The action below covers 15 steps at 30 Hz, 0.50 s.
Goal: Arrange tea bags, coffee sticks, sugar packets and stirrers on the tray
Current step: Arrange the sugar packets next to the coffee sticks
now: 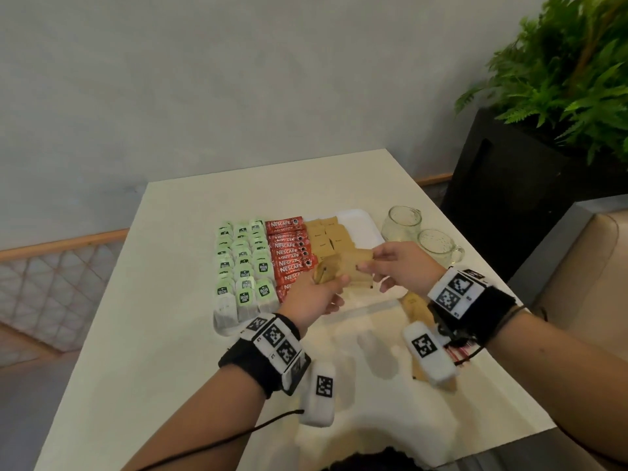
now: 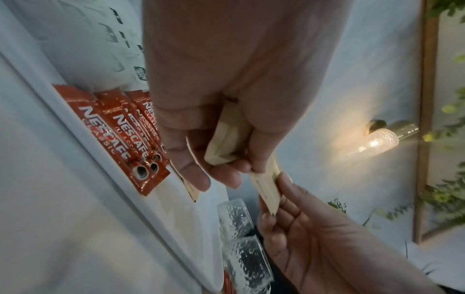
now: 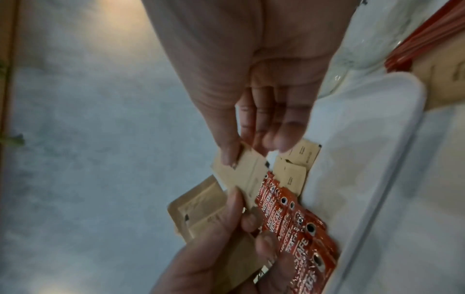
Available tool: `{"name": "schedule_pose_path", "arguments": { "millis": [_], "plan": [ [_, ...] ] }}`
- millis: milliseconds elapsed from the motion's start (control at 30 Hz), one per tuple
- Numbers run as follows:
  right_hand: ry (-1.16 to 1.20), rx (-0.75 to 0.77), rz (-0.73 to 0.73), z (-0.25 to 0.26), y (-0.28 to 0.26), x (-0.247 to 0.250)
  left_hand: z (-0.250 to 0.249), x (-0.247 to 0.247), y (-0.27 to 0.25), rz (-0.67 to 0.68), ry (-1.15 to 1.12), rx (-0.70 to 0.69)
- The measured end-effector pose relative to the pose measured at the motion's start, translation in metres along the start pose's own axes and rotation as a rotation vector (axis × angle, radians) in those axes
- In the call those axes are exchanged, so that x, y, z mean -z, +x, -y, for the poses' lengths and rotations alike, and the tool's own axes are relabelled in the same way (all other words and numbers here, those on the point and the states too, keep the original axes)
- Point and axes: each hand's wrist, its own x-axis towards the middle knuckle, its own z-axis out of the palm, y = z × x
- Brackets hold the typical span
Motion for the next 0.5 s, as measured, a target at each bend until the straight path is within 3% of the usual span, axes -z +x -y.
{"name": "schedule_pose_path", "arguments": {
  "millis": [200, 367, 500],
  "plan": [
    [-0.019, -0.019, 0.092, -0.003, 0.029, -0.019, 0.0, 0.022, 0.009, -0.071, -0.097, 0.044],
    [-0.094, -0.086, -0.113, -0.021, 0.064, -0.025, 0.003, 0.048, 0.017, -0.102, -0.189, 0.092],
    [-0.186, -0.279, -0.112, -0.046, 0.082, -0.03, 0.008, 0.066, 0.022, -0.178, -0.326, 0.143]
  ]
}}
